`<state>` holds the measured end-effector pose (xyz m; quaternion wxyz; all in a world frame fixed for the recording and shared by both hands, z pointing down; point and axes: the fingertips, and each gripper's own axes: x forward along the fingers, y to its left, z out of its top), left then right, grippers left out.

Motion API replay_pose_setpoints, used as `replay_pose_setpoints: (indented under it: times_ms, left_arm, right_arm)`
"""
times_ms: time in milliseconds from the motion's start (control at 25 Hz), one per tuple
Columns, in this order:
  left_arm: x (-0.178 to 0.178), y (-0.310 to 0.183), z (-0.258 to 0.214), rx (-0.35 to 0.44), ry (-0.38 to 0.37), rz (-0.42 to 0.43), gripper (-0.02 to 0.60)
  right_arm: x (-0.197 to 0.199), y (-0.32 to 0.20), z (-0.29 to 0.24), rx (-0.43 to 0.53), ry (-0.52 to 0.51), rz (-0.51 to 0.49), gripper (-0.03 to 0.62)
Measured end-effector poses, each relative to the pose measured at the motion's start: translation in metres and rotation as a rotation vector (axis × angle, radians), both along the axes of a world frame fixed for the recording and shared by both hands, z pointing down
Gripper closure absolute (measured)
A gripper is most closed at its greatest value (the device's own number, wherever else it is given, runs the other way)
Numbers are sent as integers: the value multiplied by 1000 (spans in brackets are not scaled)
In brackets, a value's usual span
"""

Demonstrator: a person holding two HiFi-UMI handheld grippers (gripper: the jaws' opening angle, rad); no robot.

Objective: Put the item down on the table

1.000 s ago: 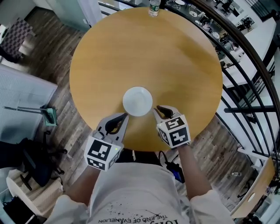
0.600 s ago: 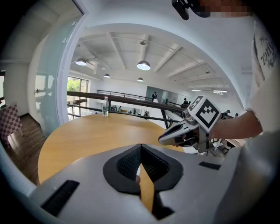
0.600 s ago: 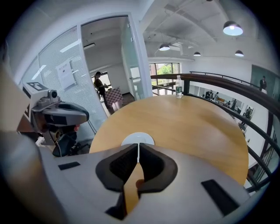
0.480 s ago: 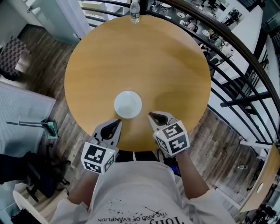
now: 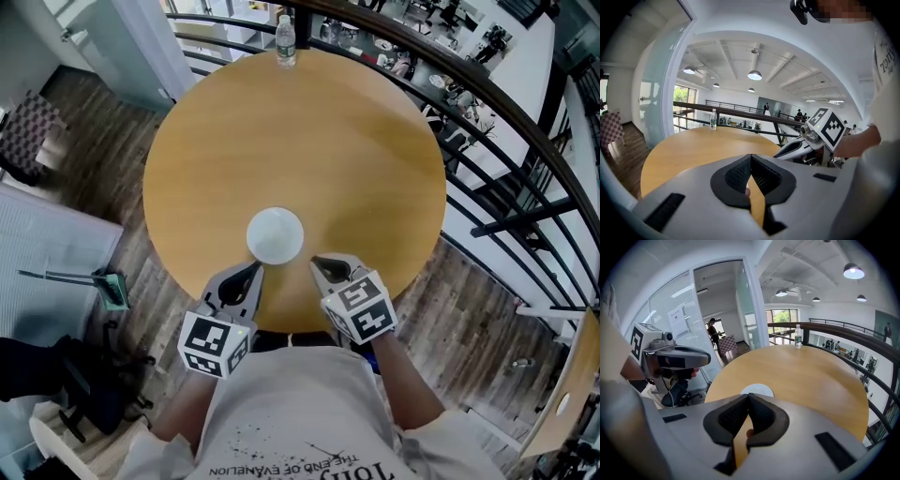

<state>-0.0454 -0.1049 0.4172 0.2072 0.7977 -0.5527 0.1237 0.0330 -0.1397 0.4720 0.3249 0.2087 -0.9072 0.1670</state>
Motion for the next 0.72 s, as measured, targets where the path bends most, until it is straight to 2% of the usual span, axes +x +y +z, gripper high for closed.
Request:
replay_pose_setpoints:
  times_ms: [360,720]
  left_arm:
    - [-1,5,2,-10,-3,-17,560]
    - [6,12,3,-36,-13,5,560]
  right_arm:
    - [9,-7,-2,7,10,28,569]
    - [18,7,3,-5,32,17,569]
